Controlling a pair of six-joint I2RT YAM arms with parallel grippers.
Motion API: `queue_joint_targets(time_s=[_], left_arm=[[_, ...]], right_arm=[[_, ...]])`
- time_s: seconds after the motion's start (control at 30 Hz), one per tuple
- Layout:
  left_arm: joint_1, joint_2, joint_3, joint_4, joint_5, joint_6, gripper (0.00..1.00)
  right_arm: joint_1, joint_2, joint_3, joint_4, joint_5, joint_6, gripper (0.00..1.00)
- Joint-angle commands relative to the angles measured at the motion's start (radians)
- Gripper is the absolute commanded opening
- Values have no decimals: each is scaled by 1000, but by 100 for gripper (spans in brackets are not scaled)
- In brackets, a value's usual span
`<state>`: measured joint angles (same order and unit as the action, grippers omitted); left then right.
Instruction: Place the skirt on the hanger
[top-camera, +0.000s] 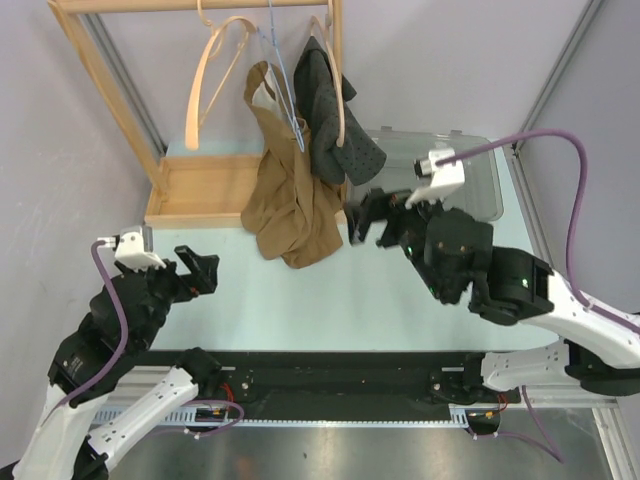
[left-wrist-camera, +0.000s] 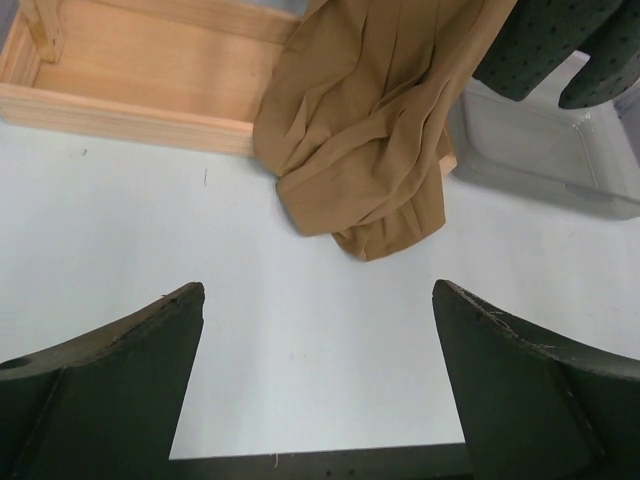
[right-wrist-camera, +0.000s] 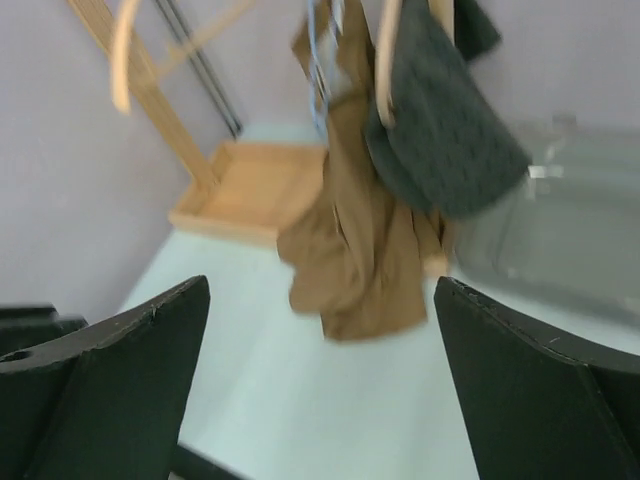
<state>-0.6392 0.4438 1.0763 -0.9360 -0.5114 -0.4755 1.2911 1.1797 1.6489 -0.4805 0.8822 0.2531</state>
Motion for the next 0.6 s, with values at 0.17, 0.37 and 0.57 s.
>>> queue_joint_targets(time_s=[0.17, 0.37, 0.57], left_arm=[[-1, -54, -53, -81, 46, -74, 100], [-1, -94, -125, -47, 68, -106, 100], [-1, -97, -133, -49, 31, -144, 100]], right_arm=[[125, -69, -192, -668, 152, 603, 100], [146, -110, -242, -684, 166, 623, 100], [143, -204, -322, -672, 155, 609, 100]])
